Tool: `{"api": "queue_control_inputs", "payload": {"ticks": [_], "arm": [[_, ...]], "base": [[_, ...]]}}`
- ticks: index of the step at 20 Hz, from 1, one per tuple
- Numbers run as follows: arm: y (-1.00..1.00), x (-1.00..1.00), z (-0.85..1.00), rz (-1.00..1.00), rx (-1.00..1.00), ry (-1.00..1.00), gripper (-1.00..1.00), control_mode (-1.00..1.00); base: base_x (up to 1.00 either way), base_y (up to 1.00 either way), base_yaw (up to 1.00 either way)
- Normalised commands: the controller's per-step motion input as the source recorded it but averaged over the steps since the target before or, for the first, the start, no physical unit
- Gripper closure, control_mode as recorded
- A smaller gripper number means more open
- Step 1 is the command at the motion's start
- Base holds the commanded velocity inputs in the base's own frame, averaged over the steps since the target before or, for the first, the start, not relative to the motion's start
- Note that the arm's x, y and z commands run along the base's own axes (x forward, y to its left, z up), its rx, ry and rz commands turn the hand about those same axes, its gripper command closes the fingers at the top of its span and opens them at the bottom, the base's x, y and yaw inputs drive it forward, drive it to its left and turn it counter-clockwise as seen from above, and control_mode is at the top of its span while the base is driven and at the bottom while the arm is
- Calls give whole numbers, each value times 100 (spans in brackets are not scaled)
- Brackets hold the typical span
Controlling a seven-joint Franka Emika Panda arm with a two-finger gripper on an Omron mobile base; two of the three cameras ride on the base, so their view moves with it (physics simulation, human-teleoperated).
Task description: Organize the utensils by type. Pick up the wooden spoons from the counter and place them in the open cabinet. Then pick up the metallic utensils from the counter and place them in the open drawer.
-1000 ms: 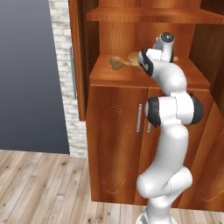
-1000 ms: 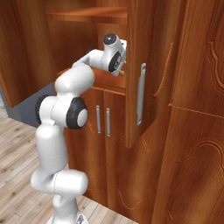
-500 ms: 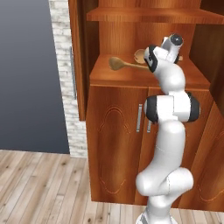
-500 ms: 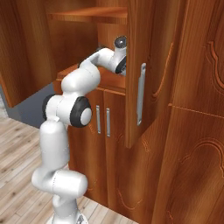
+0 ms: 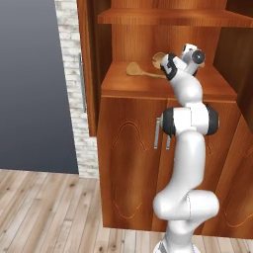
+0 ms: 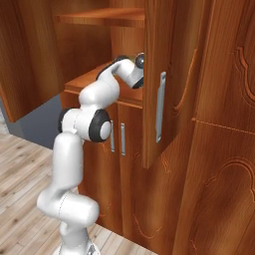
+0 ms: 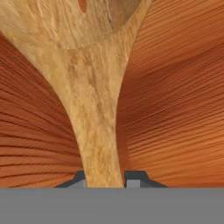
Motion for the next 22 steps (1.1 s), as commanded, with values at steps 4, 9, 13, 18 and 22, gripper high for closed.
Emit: {"api": "queue_control_inputs", "payload": {"ticks": [4, 9, 13, 18, 22], "arm": [[4, 16, -22, 0, -6, -3, -100, -100], [12, 18, -5, 0, -9, 1, -100, -100], [11, 9, 0, 0, -9, 7, -100, -100], [3, -2, 0, 0, -4, 22, -100, -100], [13, -47, 0, 0, 0, 8, -100, -100]], "base": [[0, 0, 0], [0, 0, 0], [0, 0, 0], [0, 0, 0], [0, 0, 0]]}}
